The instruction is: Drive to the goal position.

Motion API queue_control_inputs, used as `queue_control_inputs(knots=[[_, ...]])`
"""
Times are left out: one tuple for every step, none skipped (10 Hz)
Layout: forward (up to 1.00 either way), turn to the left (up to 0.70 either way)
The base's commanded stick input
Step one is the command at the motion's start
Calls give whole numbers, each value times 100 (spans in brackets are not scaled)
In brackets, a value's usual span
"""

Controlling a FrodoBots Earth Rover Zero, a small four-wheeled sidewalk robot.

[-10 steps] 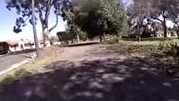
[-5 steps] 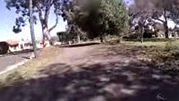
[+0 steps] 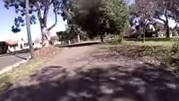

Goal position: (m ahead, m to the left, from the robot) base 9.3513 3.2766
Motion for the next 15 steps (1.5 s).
queue_control_inputs(knots=[[70, 2], [70, 2], [70, 2], [70, 2], [70, 1], [70, 0], [70, 2], [70, 2], [70, 2], [70, 0], [70, 0], [70, 0], [70, 0], [70, 0], [70, 0]])
